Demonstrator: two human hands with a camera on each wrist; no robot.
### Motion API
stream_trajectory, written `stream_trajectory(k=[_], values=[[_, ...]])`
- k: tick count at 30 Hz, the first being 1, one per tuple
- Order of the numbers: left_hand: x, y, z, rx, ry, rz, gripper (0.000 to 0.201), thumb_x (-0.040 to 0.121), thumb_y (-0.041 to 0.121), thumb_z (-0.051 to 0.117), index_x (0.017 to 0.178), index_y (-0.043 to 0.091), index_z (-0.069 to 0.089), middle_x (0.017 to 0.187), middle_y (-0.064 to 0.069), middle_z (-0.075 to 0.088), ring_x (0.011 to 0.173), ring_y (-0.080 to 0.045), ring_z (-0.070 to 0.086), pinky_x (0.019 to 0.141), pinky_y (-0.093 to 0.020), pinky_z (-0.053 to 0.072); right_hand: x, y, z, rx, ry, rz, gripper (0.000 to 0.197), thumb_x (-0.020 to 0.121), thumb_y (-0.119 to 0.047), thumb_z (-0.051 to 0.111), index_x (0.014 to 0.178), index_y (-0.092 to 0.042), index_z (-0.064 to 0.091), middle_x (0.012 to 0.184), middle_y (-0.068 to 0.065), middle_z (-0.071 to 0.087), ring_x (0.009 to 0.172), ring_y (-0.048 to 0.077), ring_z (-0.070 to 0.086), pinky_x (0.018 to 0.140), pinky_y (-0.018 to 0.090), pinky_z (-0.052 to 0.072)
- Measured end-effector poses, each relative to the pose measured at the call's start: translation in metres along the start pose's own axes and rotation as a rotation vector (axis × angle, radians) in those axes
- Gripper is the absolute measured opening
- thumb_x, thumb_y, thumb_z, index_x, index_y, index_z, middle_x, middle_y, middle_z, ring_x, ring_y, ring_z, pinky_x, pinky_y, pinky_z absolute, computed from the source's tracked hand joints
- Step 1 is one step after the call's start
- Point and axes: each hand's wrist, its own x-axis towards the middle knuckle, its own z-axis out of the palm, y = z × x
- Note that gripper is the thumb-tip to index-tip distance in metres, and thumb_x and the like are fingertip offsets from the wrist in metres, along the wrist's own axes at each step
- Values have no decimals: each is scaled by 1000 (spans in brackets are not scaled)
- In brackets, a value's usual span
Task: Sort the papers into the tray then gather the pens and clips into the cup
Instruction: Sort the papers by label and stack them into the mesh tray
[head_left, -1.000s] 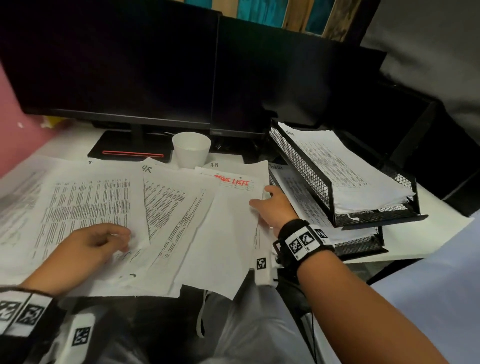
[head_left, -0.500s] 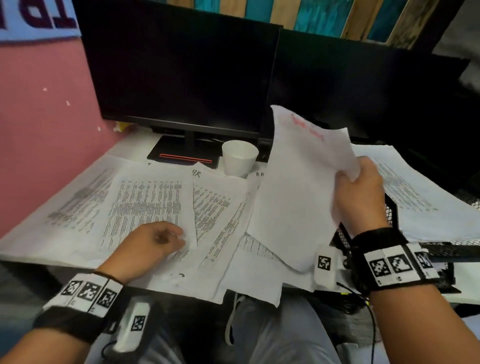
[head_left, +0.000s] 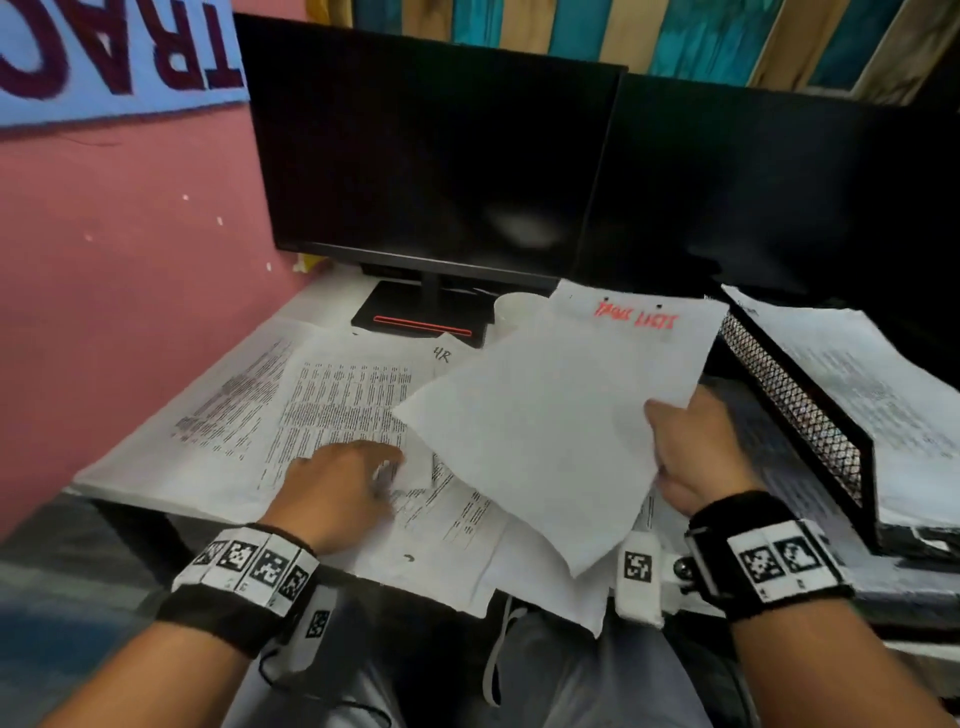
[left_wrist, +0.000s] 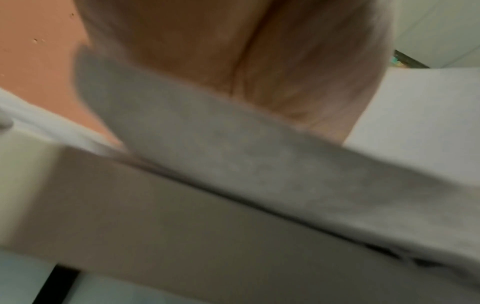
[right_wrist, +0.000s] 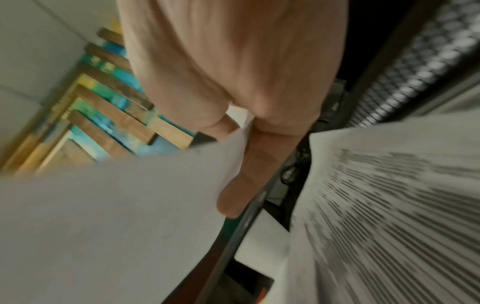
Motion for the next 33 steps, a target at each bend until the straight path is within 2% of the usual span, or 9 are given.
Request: stream_trajectory(k=[5,11,14,16,18,21,24,28,33], values=[[5,-8,-7,-129,96,-79,29,101,18,58,73,27,61,70,2,67,68,-23,64,56,-28,39,-6,38,12,-20,-114,171,43,95,11,49,125,-12,71,115,12,79,103,36,76,88,51,63],[2,1,-29,-436,361,-24,50,108,29,57,59,26,48,48,9,40,50,-9,38,54,-30,28,-16,38,15,28,-182,264,43,101,11,44,123,-14,72,117,11,79,106,34,75,92,48,60],[-5,25,-24,-471,244,119,30,106,29,61,85,46,74,81,18,64,76,-4,60,72,-24,43,-17,37,20,117,-158,319,34,105,5,45,126,-9,69,119,13,78,109,35,73,97,48,58],[-10,42,-11,-393,100,232,28,107,25,60,129,35,75,121,21,67,115,-1,64,94,-13,42,-18,37,24,154,-132,344,28,109,-8,49,131,-8,66,121,13,77,111,34,73,103,52,56],[-14,54,4,-340,-57,340,35,108,23,57,139,34,69,137,24,63,130,0,60,99,-2,36,-20,36,27,222,-133,379,28,110,-25,52,128,-9,67,119,13,79,109,33,75,105,56,55],[-20,67,20,-280,-252,425,38,111,26,50,142,42,64,143,21,64,130,-1,61,105,-6,41,-24,37,30,229,-208,389,29,108,-31,56,126,-12,69,118,13,80,109,34,76,103,57,55],[-20,71,22,-366,-359,421,40,111,29,52,145,46,60,139,27,64,121,13,59,102,0,35,-25,43,26,36,-229,272,31,101,0,59,126,-13,72,116,12,80,108,35,76,100,62,57],[-6,50,10,-447,-301,345,43,108,26,53,136,59,57,143,36,54,137,9,50,119,-18,34,-19,40,10,-68,-135,242,40,97,8,51,115,-18,76,106,7,82,99,34,78,89,59,62],[11,8,0,-138,-249,224,55,98,36,67,150,44,52,144,17,61,128,-6,61,110,-22,44,-9,30,-10,-121,-72,232,40,98,7,49,115,-19,75,111,10,80,98,36,77,89,60,62]])
